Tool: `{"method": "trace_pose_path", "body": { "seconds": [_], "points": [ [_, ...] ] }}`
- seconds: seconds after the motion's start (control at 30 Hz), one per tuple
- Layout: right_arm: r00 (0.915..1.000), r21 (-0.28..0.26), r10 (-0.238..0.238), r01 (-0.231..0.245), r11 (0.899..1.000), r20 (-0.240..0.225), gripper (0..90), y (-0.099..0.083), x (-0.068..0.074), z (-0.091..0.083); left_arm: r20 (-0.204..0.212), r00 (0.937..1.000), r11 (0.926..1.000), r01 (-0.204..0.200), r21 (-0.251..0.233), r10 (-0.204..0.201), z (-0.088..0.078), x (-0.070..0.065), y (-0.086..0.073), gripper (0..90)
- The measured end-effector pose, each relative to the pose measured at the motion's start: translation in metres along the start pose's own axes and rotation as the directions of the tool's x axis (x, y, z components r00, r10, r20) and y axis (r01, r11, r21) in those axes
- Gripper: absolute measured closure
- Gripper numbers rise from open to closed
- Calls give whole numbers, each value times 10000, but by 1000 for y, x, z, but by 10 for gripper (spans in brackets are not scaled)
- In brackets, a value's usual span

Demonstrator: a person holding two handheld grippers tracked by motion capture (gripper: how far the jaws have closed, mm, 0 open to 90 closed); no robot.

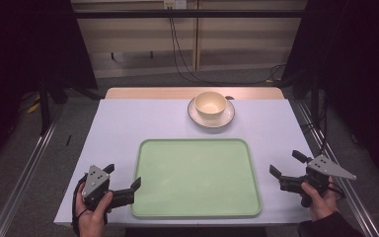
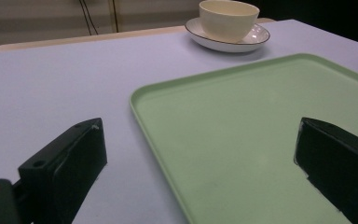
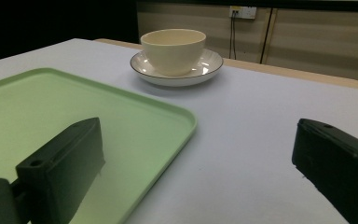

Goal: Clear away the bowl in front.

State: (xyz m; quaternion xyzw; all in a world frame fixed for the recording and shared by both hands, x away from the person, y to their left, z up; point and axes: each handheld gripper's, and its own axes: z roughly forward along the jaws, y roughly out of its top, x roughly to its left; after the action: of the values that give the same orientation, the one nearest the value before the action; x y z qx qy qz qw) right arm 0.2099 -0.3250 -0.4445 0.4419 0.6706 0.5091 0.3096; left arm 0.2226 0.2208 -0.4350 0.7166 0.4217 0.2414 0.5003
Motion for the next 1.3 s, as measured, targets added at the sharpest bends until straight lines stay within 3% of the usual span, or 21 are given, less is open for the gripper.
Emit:
{"method": "trace_pose_path", "body": {
  "seconds": [0.2, 0.4, 0.57, 0.83, 1.0, 1.23, 1.3],
  "points": [
    [9991, 338, -407, 411, 9986, -123, 30, -1, 1, 1, 75, 10000, 10000, -35, 72, 35, 1, -1, 0, 20],
    [9988, 424, -400, 412, 9983, -275, 32, -1, 1, 2, 78, 10000, 9998, -55, 213, 54, 6, -4, 2, 19],
    [9987, 403, -387, 401, 9984, -342, 31, -1, 1, 1, 176, 9998, 10000, -58, -62, 59, 16, -11, 9, 19],
    [9990, 401, -270, 284, 9988, -354, 28, -1, 1, 1, 594, 9980, 9996, -225, -162, 234, 40, -23, 24, 19],
    [9988, 417, -324, 339, 9986, -367, 29, -1, 1, 2, 1116, 9925, 9987, -505, 44, 497, 62, -29, 34, 21],
    [9988, 399, -296, 312, 9987, -398, 30, -1, 0, 2, 1509, 9874, 9987, -494, 79, 476, 86, -33, 45, 25],
    [9988, 395, -313, 328, 9987, -378, 30, -1, 0, 2, 1510, 9857, 9968, -778, 169, 744, 92, -35, 49, 31]
  ]
}}
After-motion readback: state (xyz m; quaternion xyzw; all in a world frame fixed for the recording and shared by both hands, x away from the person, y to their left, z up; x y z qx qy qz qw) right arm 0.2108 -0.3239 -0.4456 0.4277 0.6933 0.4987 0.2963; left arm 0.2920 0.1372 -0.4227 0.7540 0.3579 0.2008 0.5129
